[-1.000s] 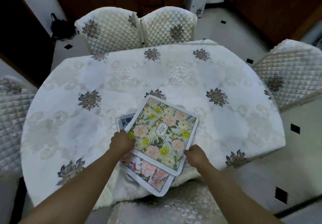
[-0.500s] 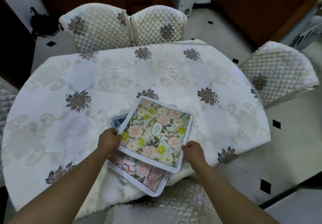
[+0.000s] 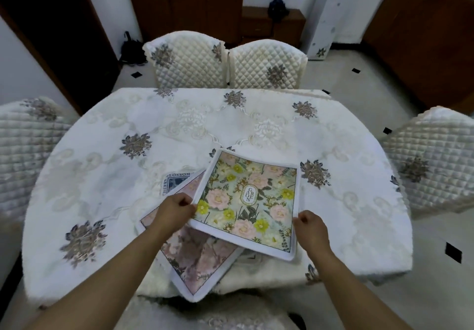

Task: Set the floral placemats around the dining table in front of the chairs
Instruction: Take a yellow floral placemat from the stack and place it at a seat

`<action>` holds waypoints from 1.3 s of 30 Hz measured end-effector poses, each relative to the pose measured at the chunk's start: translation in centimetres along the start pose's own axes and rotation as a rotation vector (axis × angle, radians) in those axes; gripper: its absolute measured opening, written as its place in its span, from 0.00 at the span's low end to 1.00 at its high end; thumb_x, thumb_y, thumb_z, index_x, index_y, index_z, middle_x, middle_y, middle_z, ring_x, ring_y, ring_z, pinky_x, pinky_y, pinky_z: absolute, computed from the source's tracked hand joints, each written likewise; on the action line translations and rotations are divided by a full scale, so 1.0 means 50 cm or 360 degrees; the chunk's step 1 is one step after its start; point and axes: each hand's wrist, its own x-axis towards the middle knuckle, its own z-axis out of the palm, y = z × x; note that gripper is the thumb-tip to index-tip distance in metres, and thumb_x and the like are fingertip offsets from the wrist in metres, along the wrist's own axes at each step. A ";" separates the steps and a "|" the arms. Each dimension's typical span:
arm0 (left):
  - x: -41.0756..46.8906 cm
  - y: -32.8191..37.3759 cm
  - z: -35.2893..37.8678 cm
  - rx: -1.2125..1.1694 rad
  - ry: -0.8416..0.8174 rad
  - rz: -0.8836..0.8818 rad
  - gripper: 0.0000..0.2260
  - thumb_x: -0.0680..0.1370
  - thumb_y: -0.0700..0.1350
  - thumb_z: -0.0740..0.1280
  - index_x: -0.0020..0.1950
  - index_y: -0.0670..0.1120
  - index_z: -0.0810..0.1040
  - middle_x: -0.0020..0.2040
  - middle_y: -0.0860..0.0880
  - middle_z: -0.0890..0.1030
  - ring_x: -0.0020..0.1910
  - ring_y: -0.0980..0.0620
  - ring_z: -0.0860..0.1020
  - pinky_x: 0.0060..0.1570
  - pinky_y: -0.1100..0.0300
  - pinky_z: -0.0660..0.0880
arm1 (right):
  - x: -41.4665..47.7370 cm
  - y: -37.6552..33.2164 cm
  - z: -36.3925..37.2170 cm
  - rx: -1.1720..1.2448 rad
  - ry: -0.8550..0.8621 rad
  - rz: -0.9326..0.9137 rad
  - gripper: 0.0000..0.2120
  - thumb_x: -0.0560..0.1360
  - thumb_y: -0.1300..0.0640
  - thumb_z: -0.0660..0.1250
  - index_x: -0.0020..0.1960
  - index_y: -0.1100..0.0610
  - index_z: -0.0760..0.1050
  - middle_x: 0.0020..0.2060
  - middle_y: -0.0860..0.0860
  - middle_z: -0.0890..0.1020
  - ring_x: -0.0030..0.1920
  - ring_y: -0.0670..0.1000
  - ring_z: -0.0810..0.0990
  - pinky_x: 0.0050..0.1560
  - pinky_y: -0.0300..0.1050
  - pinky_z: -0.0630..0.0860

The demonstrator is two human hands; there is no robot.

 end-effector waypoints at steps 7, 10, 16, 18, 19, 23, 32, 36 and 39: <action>-0.180 0.114 0.188 -0.0266 -0.0103 -0.0320 0.03 0.74 0.38 0.69 0.44 0.39 0.82 0.33 0.48 0.76 0.31 0.50 0.69 0.32 0.60 0.65 | 0.125 0.141 -0.201 0.0028 -0.0167 -0.0334 0.08 0.77 0.58 0.64 0.41 0.61 0.74 0.36 0.54 0.79 0.37 0.53 0.75 0.36 0.44 0.67; -0.249 0.158 0.272 -0.0429 -0.0105 -0.0421 0.03 0.73 0.36 0.67 0.40 0.39 0.76 0.34 0.43 0.70 0.33 0.49 0.68 0.34 0.56 0.65 | 0.156 0.189 -0.280 0.0046 -0.0194 -0.0419 0.08 0.77 0.58 0.64 0.40 0.60 0.73 0.35 0.53 0.78 0.37 0.52 0.75 0.35 0.44 0.67; -0.288 0.254 0.391 -0.0759 -0.0058 -0.0542 0.07 0.79 0.42 0.64 0.42 0.42 0.74 0.31 0.44 0.71 0.27 0.50 0.66 0.30 0.59 0.64 | 0.192 0.251 -0.369 0.0030 -0.0224 -0.0525 0.10 0.77 0.60 0.63 0.36 0.56 0.69 0.32 0.47 0.75 0.34 0.44 0.72 0.32 0.42 0.65; -0.289 0.282 0.417 -0.0788 -0.0108 -0.0549 0.10 0.80 0.46 0.63 0.43 0.42 0.75 0.31 0.44 0.69 0.27 0.51 0.65 0.30 0.60 0.62 | 0.191 0.271 -0.397 0.0049 -0.0207 -0.0516 0.11 0.76 0.61 0.63 0.35 0.55 0.67 0.30 0.48 0.74 0.31 0.46 0.70 0.31 0.43 0.64; -0.288 0.291 0.426 -0.0772 -0.0147 -0.0533 0.10 0.80 0.46 0.62 0.43 0.42 0.75 0.30 0.44 0.68 0.26 0.52 0.63 0.29 0.61 0.61 | 0.190 0.282 -0.410 0.0040 -0.0194 -0.0507 0.11 0.75 0.61 0.62 0.35 0.55 0.67 0.30 0.48 0.73 0.31 0.47 0.69 0.31 0.44 0.63; -0.274 0.335 0.480 -0.0666 -0.0307 -0.0373 0.09 0.78 0.43 0.65 0.39 0.43 0.70 0.30 0.44 0.65 0.26 0.52 0.61 0.29 0.60 0.60 | 0.206 0.349 -0.489 -0.0035 -0.0049 -0.0453 0.10 0.75 0.61 0.62 0.36 0.57 0.66 0.29 0.49 0.71 0.30 0.48 0.68 0.30 0.44 0.62; -0.271 0.477 0.662 -0.0249 -0.0422 0.0002 0.19 0.77 0.49 0.68 0.28 0.48 0.67 0.29 0.52 0.68 0.29 0.54 0.63 0.34 0.58 0.62 | 0.392 0.471 -0.642 0.0021 0.0022 -0.0424 0.08 0.75 0.62 0.64 0.38 0.59 0.70 0.33 0.52 0.76 0.36 0.52 0.73 0.32 0.40 0.64; -0.277 0.551 0.771 -0.0289 -0.0272 -0.0069 0.20 0.77 0.47 0.69 0.27 0.47 0.67 0.28 0.53 0.66 0.28 0.53 0.62 0.32 0.60 0.61 | 0.533 0.491 -0.695 -0.0060 -0.0120 -0.0601 0.10 0.76 0.60 0.64 0.37 0.56 0.69 0.32 0.48 0.75 0.34 0.49 0.74 0.31 0.39 0.64; -0.303 0.595 0.855 -0.0441 -0.0072 -0.0212 0.20 0.77 0.44 0.70 0.26 0.47 0.68 0.26 0.52 0.64 0.27 0.53 0.61 0.29 0.61 0.59 | 0.629 0.479 -0.733 -0.0144 -0.0225 -0.0749 0.09 0.76 0.60 0.64 0.38 0.56 0.71 0.32 0.50 0.76 0.35 0.51 0.74 0.31 0.40 0.64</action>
